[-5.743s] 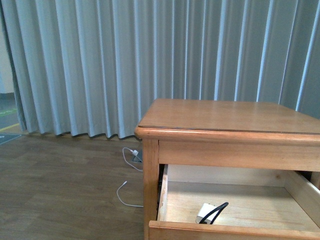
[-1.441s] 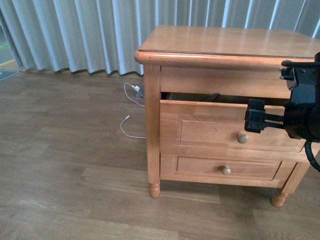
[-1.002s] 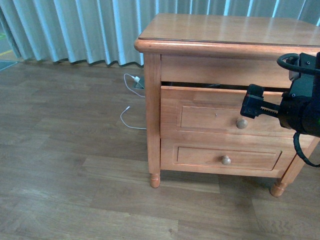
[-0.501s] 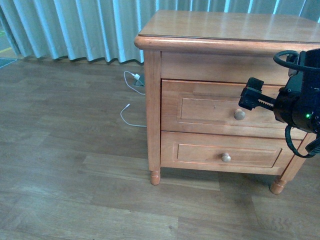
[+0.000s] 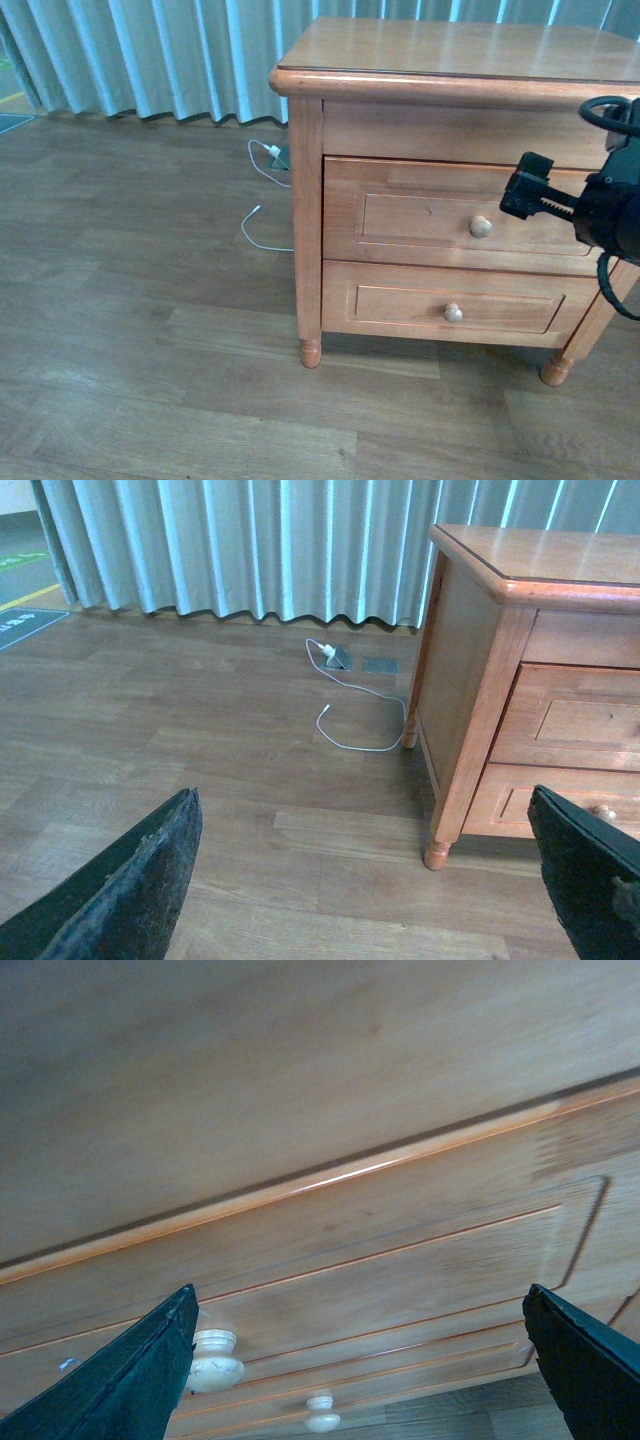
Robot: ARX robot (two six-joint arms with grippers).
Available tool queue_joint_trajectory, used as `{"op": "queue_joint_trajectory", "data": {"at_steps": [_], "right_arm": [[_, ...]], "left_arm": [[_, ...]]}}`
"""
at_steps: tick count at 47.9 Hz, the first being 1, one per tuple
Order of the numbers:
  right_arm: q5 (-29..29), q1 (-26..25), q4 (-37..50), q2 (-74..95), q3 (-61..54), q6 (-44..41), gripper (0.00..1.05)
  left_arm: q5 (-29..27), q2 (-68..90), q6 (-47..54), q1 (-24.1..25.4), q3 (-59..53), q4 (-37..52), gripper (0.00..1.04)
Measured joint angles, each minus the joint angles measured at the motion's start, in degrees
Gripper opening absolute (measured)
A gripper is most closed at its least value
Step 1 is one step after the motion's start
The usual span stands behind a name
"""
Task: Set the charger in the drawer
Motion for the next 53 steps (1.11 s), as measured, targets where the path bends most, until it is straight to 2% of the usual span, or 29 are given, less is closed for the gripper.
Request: {"op": "queue_joint_trajectory", "data": {"at_steps": [12,20,41,48,53], "right_arm": [[-6.0,-1.4,0.1,-16.2,-12.3,-1.4,0.97],[-8.5,-2.0,-4.0,-31.2,-20.3,-1.6,0.97],[-11.0,-3.1,-22.9,-72.8,-35.3,-5.2,0.97],[-15.7,-6.3,-33.4,-88.6,-39.2,-5.4,0.97],[-16.2,-8.4,-36.7,-92.9,-39.7,-5.4,0.97]], "left_arm": [[0.0,0.0,0.0,0.0,0.0,0.0,0.99],[0.0,0.0,0.0,0.0,0.0,0.0,0.99],[0.0,0.0,0.0,0.0,0.0,0.0,0.99],[0.0,0.0,0.0,0.0,0.0,0.0,0.99],[0.0,0.0,0.0,0.0,0.0,0.0,0.99]]}}
